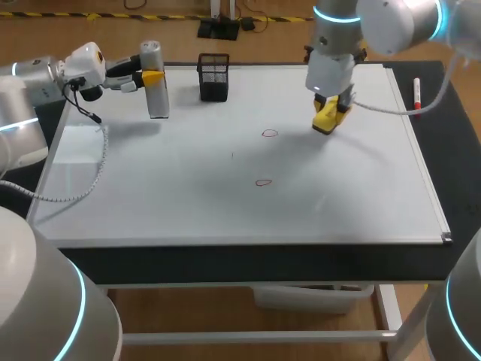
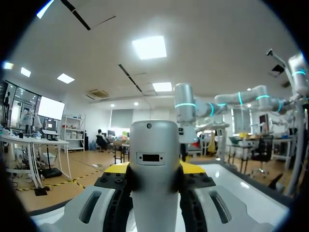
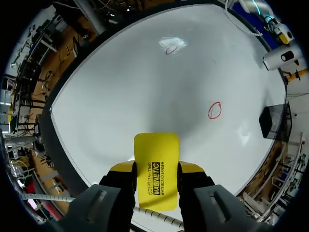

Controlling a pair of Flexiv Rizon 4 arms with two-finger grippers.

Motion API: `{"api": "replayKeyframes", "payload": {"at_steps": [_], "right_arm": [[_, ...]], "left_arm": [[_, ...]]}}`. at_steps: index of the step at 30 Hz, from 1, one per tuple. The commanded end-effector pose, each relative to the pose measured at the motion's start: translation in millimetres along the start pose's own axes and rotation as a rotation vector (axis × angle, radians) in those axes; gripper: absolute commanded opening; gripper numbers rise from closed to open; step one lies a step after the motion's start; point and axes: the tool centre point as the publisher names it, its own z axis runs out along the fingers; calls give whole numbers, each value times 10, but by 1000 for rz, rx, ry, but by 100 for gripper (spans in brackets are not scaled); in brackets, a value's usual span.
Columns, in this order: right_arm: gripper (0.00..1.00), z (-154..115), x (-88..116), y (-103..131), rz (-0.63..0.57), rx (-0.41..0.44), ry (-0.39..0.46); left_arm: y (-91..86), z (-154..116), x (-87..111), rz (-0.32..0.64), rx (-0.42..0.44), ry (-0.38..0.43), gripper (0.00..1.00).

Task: Pick up the inspection probe, press it on each red-marked spot on the whiteboard one by one, put down the probe, pick up the eraser, and wipe off all the red marks.

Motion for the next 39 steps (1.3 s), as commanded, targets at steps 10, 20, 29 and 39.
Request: {"api": "replayKeyframes", "payload": {"at_steps": [10,20,29,39], "right_arm": [[0,112,-702,450,-243,27,116],[0,222,-1026,781,-435,40,130],[0,277,-1110,907,-522,47,103],[0,309,-1201,982,-560,38,64]], "left_arm": [[-19,6,19,2,-2,-5,0],[-19,6,19,2,-2,-5,0],[-19,6,19,2,-2,-5,0],[-19,6,19,2,-2,-5,0]]}}
